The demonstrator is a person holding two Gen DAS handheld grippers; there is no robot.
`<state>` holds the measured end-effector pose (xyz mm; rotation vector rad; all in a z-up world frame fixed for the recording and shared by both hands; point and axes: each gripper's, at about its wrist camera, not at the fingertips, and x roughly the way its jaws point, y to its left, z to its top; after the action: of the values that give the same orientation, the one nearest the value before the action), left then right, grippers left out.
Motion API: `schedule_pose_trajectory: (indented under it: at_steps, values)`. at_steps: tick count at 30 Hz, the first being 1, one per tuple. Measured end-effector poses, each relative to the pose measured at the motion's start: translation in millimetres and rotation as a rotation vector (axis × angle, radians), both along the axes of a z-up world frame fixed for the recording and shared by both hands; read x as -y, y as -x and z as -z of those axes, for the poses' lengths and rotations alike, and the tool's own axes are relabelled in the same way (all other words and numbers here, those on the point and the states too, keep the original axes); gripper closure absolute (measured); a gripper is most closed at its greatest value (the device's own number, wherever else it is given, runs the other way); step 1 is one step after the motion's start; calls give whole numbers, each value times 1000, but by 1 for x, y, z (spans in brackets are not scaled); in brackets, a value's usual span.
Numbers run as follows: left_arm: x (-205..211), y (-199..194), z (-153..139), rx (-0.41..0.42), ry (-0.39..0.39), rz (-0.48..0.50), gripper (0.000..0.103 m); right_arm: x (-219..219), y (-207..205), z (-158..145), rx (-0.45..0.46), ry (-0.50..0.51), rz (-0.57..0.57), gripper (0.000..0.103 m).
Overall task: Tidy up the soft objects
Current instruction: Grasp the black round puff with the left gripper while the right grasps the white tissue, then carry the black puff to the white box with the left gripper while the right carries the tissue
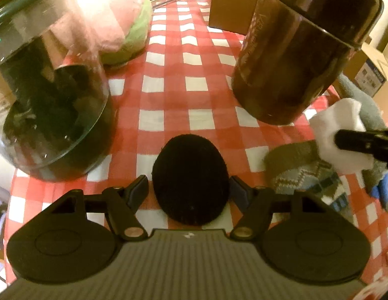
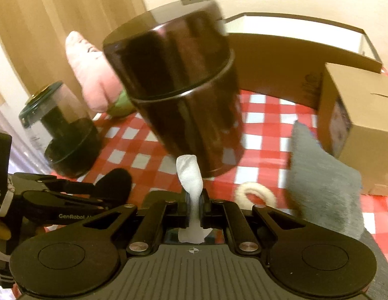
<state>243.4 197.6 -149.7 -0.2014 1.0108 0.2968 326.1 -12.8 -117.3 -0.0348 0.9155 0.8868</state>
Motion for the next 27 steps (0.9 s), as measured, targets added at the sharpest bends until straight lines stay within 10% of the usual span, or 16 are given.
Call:
schedule_pose_trajectory:
  at_steps: [14,27]
  values:
    - [15,-2,-4,1,-49,42,42,31,2,-10,-10,-22,48,96]
    - [70,15,-75,115,-2,140,42,84,9,-43,1,-87,105,96]
